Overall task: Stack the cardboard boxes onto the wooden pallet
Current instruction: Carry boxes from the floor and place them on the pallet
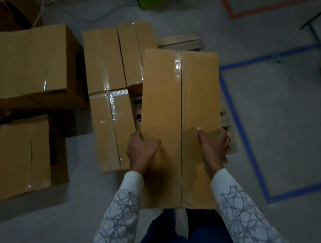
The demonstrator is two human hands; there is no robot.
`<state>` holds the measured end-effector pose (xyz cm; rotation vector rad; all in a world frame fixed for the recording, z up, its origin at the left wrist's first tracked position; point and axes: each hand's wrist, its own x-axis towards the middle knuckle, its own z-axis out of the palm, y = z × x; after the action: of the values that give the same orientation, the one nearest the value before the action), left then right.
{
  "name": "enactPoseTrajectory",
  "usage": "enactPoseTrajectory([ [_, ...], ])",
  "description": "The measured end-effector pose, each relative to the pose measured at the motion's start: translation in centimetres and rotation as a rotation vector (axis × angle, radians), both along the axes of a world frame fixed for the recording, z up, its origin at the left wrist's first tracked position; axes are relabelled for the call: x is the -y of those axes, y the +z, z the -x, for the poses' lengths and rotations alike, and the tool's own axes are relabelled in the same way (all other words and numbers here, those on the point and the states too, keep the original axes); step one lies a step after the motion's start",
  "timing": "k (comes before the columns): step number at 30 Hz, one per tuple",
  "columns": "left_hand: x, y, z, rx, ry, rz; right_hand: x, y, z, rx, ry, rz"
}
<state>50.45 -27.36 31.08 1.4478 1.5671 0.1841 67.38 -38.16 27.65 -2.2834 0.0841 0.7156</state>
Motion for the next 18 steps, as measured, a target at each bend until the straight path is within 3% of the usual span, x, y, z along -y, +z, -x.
enactPoseTrajectory([
  [4,-2.4,-8.1,-2.9,-0.001,0.062,0.087,-3.0,-8.1,-4.4,-0.055,0.112,0.036],
  [8,-5.0,-19.9,-5.3,-0.026,0.132,0.117,-7.0,-20.3,-6.9,-0.078,0.185,0.022],
  [13,-7.8,-34.8,-6.4,-0.056,0.166,0.118,-9.9,-34.7,-7.9,-0.115,0.228,-0.014],
  [18,-8.5,-45.4,-4.9,-0.055,0.233,0.212,-9.8,-44.9,-7.3,-0.199,0.241,-0.046],
])
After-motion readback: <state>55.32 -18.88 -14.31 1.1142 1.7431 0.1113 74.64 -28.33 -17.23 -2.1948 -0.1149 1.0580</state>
